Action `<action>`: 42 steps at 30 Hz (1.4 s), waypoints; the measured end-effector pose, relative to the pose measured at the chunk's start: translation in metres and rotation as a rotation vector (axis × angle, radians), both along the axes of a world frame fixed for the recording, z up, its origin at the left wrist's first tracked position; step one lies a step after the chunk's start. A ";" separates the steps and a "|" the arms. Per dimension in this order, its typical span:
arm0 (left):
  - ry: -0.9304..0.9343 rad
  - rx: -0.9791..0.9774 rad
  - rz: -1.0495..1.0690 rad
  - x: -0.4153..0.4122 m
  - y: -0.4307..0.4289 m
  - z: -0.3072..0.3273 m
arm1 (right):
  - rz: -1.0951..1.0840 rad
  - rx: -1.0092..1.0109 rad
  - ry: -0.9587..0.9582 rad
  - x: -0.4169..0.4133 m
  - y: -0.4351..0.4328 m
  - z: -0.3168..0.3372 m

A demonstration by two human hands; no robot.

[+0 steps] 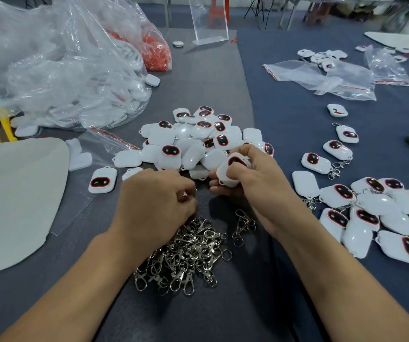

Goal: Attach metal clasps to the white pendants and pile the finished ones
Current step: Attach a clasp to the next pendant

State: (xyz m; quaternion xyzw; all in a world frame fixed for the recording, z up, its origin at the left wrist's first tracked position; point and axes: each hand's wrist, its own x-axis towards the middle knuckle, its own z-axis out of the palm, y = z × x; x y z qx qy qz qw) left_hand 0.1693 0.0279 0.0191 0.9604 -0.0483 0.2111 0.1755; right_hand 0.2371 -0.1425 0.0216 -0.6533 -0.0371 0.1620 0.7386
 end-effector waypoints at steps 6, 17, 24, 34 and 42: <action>0.122 -0.104 -0.098 0.004 0.000 -0.003 | -0.043 -0.286 -0.304 -0.002 -0.006 0.003; 0.273 -0.340 -0.105 0.014 0.010 -0.008 | -0.019 -0.291 -0.228 -0.004 -0.001 -0.006; 0.279 -0.374 -0.099 0.014 0.011 -0.011 | 0.030 -0.450 -0.289 -0.005 0.001 -0.011; 0.277 -0.363 -0.086 0.013 0.011 -0.011 | 0.023 -0.519 -0.393 -0.008 0.004 -0.005; 0.257 -0.370 -0.062 0.012 0.010 -0.011 | 0.046 -0.563 -0.401 -0.004 0.003 -0.004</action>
